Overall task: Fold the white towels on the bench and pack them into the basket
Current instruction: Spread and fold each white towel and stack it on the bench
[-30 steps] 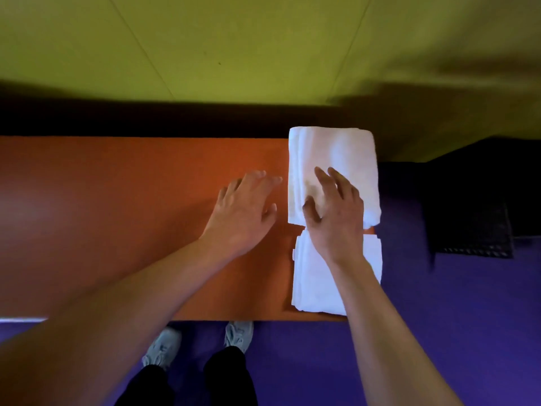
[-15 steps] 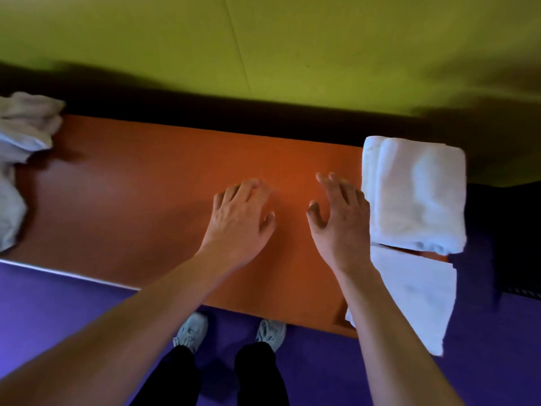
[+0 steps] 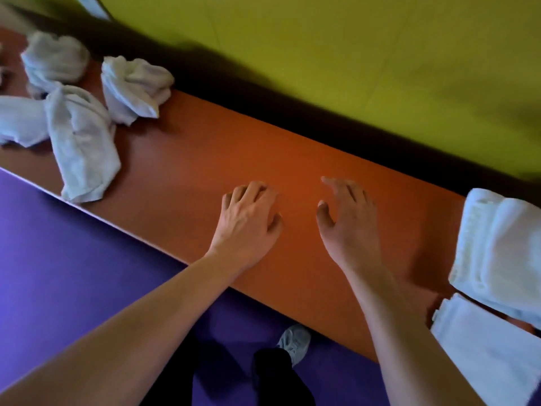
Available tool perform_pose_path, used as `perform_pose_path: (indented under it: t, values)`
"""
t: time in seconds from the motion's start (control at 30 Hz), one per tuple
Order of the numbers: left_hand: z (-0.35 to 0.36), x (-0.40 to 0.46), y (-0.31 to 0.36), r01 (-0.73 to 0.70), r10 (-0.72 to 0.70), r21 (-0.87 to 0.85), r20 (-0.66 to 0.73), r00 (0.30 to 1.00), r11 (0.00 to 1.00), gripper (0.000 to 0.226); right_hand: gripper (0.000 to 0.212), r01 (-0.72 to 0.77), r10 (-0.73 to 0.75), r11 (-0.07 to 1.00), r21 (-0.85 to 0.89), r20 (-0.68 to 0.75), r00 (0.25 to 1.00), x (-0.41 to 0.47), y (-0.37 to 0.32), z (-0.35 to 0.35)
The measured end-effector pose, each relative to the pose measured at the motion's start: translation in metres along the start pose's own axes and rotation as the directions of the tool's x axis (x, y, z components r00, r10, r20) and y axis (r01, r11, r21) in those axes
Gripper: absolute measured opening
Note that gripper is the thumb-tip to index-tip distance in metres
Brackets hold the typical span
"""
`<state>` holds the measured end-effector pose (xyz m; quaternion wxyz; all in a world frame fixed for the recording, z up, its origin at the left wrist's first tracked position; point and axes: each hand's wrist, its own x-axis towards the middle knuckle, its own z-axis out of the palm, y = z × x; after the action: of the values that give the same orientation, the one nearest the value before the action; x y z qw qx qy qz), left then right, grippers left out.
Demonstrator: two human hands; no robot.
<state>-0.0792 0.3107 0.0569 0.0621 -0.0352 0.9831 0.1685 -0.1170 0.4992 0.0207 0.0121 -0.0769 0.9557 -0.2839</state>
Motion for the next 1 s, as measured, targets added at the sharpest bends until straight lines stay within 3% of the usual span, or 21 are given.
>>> perform_pose_path:
  t: [0.37,0.63,0.8,0.9,1.0]
  values:
    - [-0.059,-0.030,-0.214,0.148,-0.152,-0.063,-0.059,0.987,0.987,0.040,0.042,0.059,-0.066,0.997,0.051,0.146,0.987,0.019,-0.195,0.124]
    - [-0.084,-0.014,-0.375,0.183,-0.182,-0.034,0.020,0.983,0.983,0.049,0.041,0.043,-0.055,0.995,0.086,0.147,0.988,0.038,-0.307,0.223]
    - [-0.077,0.017,-0.457,0.295,-0.296,0.026,0.100,0.950,0.955,0.077,0.040,-0.021,-0.001,0.994,0.111,0.194,0.981,0.045,-0.342,0.272]
    - [-0.065,0.033,-0.496,0.423,-0.403,-0.084,0.186,0.896,0.902,0.097,0.040,-0.048,0.024,0.994,0.098,0.233,0.972,0.040,-0.347,0.287]
    - [-0.054,0.043,-0.508,0.435,-0.407,-0.188,0.171,0.898,0.881,0.087,0.039,-0.069,0.048,0.995,0.070,0.264,0.963,0.034,-0.341,0.293]
